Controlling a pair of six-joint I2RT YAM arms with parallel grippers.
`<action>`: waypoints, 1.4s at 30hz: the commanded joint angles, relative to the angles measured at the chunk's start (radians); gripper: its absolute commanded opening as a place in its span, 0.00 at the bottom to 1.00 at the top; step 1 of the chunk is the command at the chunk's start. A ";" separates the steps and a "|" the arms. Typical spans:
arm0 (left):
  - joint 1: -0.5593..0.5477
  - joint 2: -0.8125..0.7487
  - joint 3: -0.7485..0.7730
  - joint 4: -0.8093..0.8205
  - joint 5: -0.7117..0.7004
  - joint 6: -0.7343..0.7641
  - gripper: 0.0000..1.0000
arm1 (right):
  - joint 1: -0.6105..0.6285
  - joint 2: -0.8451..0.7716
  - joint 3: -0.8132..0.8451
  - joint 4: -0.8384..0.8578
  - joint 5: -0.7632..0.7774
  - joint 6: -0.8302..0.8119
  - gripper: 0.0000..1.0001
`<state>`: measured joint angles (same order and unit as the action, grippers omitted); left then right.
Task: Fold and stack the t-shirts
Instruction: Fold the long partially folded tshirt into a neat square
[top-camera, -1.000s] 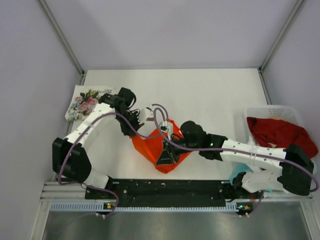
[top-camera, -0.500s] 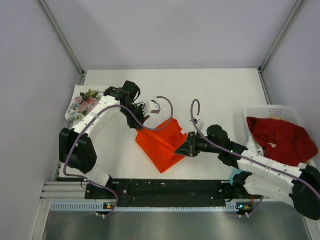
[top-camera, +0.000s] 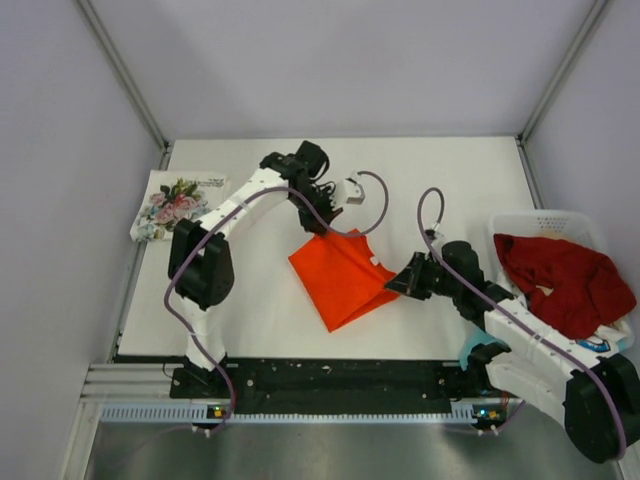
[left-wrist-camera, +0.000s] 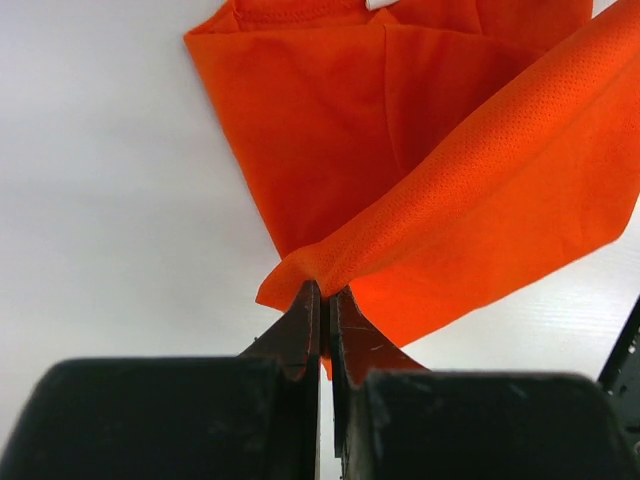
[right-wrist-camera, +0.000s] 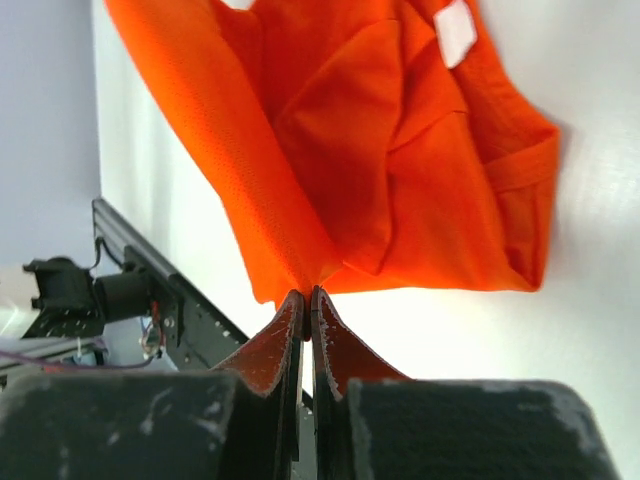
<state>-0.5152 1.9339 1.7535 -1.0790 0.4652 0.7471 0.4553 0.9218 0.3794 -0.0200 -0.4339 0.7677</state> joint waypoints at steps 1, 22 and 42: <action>-0.045 0.060 0.077 0.103 -0.033 -0.046 0.00 | -0.053 0.017 0.003 -0.078 0.052 0.004 0.00; -0.143 0.304 0.265 0.459 -0.273 -0.293 0.46 | -0.188 0.093 -0.045 -0.115 0.385 0.073 0.00; -0.083 0.011 -0.038 0.312 -0.147 -0.279 0.53 | -0.322 0.907 0.800 -0.336 0.311 -0.432 0.09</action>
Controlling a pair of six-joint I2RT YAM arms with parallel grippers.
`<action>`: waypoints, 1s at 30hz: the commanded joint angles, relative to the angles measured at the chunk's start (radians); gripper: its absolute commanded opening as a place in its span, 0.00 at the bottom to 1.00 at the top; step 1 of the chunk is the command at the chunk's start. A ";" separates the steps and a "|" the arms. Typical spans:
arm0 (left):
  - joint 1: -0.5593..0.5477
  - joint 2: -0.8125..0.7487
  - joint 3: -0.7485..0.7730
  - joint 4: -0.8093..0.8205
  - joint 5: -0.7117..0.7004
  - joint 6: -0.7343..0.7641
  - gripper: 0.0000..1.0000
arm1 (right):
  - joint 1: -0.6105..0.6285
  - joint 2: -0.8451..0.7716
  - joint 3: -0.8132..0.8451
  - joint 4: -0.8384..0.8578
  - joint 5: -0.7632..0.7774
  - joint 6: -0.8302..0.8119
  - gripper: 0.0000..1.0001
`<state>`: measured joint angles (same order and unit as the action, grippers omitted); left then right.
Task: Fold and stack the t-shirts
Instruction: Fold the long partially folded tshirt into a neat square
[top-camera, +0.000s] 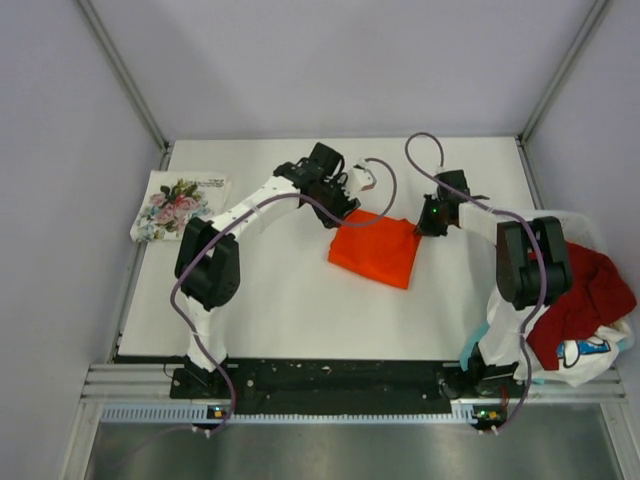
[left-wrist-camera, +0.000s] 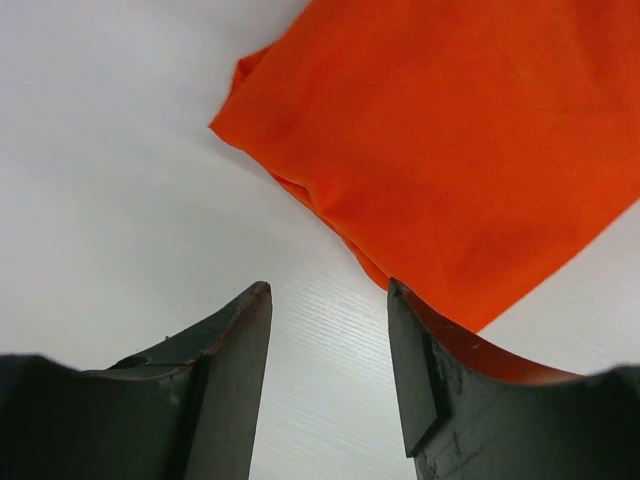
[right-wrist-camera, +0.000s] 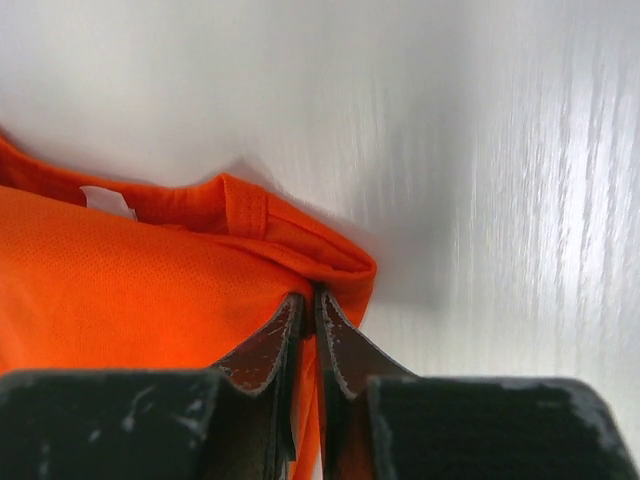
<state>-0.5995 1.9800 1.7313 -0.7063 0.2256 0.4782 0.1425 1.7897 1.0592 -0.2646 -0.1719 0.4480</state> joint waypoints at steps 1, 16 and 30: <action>-0.002 -0.033 -0.018 -0.068 0.125 -0.015 0.51 | -0.011 0.048 0.148 -0.102 0.060 -0.127 0.16; -0.016 0.014 -0.136 -0.039 0.330 -0.099 0.31 | 0.156 -0.232 0.043 -0.155 -0.105 -0.155 0.28; 0.012 0.160 -0.174 -0.004 0.262 -0.170 0.31 | 0.121 -0.228 -0.404 0.185 -0.262 0.084 0.02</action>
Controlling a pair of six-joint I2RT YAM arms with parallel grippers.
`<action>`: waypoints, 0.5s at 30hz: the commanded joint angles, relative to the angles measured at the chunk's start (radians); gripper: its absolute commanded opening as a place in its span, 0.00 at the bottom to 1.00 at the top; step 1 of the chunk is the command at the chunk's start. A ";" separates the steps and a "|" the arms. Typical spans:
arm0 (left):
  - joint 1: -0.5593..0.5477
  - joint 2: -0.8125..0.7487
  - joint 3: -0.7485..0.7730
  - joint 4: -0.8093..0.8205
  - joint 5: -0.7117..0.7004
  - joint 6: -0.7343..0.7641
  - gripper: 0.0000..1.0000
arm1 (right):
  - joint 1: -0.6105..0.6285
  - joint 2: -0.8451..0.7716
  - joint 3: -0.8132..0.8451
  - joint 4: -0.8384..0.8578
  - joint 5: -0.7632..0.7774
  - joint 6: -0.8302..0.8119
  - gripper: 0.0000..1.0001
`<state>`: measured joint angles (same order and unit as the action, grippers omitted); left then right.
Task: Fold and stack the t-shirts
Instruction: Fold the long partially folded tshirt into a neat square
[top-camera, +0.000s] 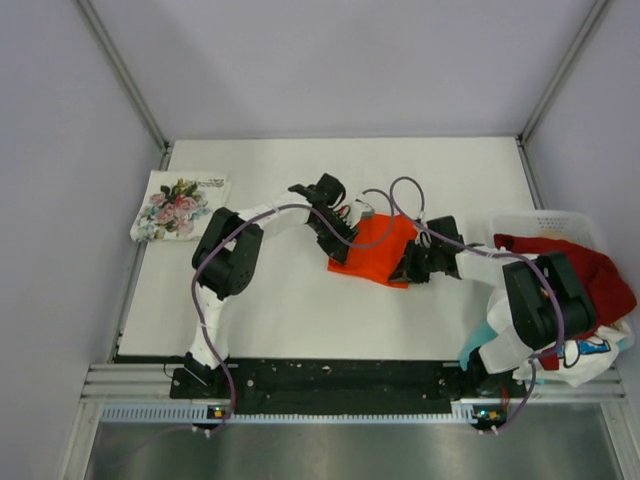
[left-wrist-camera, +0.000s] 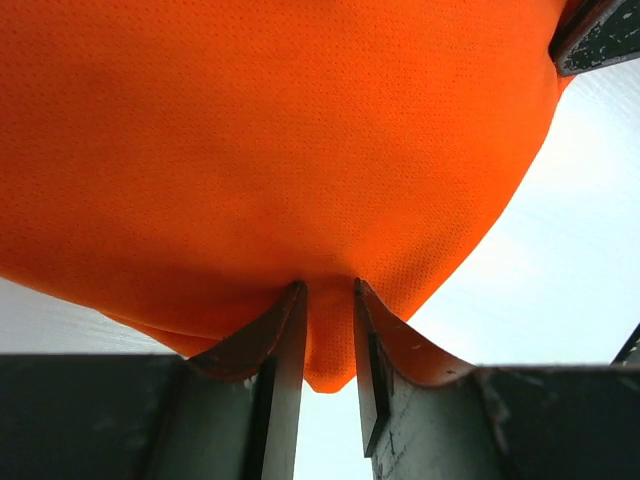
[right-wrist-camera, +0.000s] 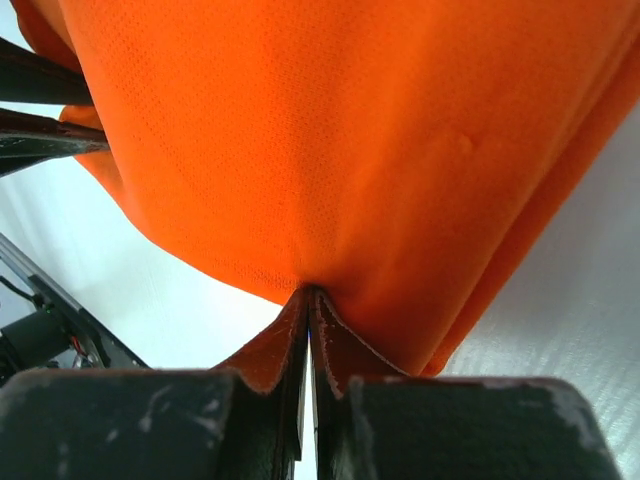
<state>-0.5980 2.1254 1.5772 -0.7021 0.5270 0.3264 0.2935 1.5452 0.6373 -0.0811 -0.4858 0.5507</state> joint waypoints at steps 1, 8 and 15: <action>0.010 -0.004 -0.040 -0.005 -0.057 -0.010 0.32 | -0.030 0.009 0.019 -0.020 0.061 -0.032 0.02; 0.020 -0.131 -0.020 -0.069 -0.056 0.019 0.37 | -0.048 -0.109 0.126 -0.179 0.098 -0.103 0.16; 0.118 -0.150 0.092 0.077 -0.025 -0.172 0.63 | -0.178 0.033 0.343 -0.218 0.113 -0.170 0.34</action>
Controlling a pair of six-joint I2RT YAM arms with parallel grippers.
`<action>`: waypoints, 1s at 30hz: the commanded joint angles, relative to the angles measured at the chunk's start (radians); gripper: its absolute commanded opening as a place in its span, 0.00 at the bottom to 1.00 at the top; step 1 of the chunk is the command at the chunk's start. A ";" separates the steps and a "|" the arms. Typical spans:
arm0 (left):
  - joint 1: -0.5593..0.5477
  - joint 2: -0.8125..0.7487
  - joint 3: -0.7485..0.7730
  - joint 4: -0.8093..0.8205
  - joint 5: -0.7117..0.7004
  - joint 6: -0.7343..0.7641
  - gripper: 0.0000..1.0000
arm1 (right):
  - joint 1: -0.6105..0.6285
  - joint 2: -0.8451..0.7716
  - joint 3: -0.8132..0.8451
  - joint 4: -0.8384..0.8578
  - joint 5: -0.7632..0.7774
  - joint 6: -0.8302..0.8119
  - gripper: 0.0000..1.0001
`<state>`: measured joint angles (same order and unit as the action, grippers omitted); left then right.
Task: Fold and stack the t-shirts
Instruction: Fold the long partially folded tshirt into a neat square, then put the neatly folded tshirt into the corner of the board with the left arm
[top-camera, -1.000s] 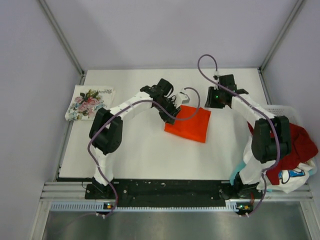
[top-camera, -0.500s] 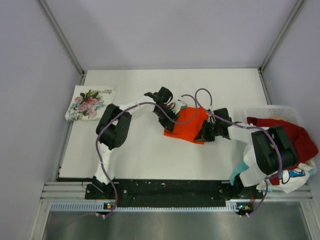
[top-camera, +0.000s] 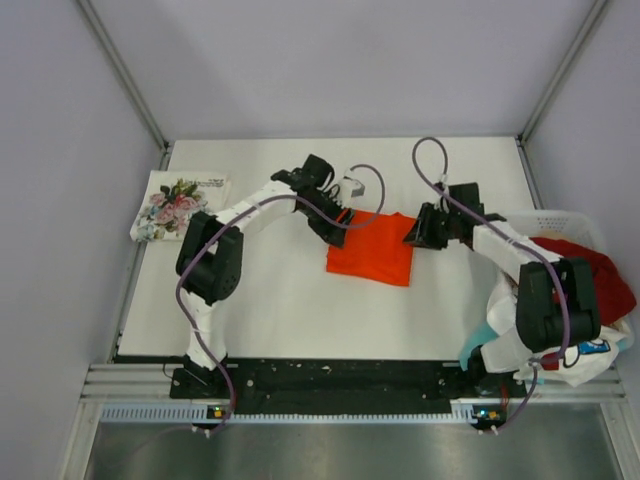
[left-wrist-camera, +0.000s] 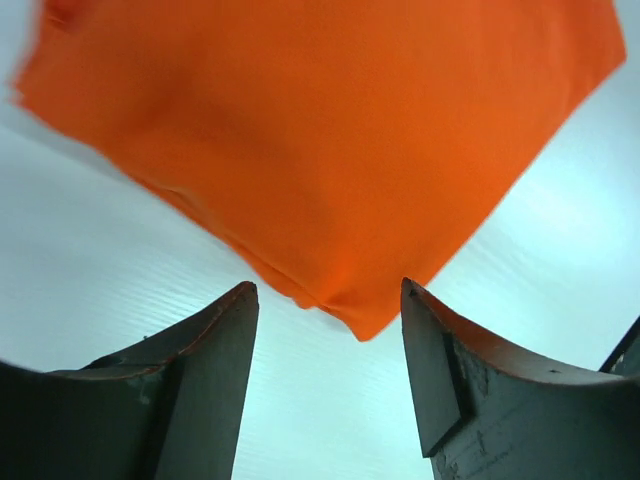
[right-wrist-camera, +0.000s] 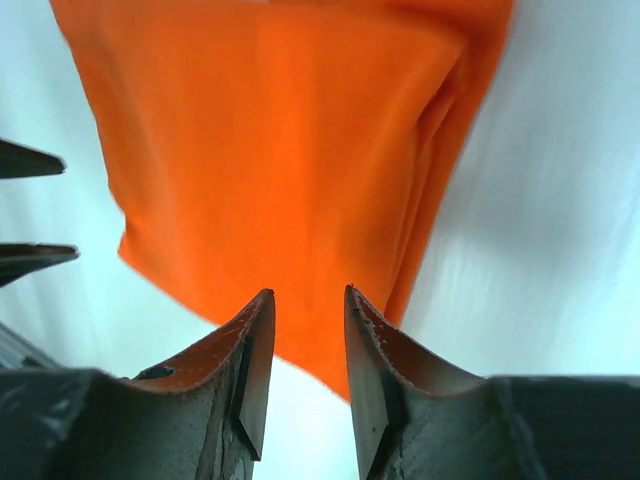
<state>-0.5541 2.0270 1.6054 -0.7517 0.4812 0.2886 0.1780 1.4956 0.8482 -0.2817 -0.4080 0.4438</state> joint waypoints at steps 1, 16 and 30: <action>0.094 -0.033 0.068 0.159 0.028 -0.187 0.64 | -0.061 0.116 0.165 -0.016 0.050 -0.069 0.36; 0.131 0.309 0.324 0.183 0.062 -0.428 0.69 | -0.072 0.449 0.382 0.009 0.126 -0.042 0.27; 0.167 0.420 0.366 0.207 0.258 -0.551 0.00 | -0.080 0.396 0.370 0.012 0.115 -0.071 0.45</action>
<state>-0.3908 2.4382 1.9804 -0.5648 0.6605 -0.2424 0.1093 1.9251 1.2121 -0.2604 -0.3225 0.4088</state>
